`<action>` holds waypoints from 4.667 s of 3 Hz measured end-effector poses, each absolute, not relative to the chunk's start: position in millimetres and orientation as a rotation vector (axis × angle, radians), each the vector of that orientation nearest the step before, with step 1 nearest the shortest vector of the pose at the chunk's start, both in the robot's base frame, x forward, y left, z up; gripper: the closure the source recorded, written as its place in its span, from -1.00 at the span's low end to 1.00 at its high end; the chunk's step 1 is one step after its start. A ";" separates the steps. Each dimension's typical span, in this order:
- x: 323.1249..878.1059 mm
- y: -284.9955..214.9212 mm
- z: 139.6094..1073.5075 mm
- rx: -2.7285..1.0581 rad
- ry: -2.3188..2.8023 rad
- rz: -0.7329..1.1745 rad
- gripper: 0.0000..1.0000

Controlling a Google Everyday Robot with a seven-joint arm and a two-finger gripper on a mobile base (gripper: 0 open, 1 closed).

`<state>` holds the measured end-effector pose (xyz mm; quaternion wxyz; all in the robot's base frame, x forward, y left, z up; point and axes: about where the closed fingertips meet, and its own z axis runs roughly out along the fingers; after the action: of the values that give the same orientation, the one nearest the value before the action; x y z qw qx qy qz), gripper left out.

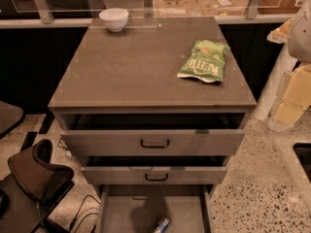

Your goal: Pick redbull can from bottom drawer and place on counter

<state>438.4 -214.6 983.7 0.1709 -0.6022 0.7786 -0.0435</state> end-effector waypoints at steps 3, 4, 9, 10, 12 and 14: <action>413.6 -238.6 947.8 -1.852 2.169 -0.210 -1.00; 394.7 -246.8 916.1 -2.013 2.092 -0.145 -1.00; 364.5 -237.4 859.9 -2.400 1.643 0.004 -1.00; 365.6 -237.6 825.8 -2.437 1.561 -0.040 -1.00; 342.9 -221.8 720.8 -2.582 1.207 -0.151 -1.00; 355.5 -188.6 643.4 -2.643 0.975 -0.328 -1.00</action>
Offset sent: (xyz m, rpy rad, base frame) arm -0.0217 -0.0249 -0.0251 -0.0929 -0.0212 0.0423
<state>355.5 -188.6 643.4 0.1523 -0.9210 0.3398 -0.1144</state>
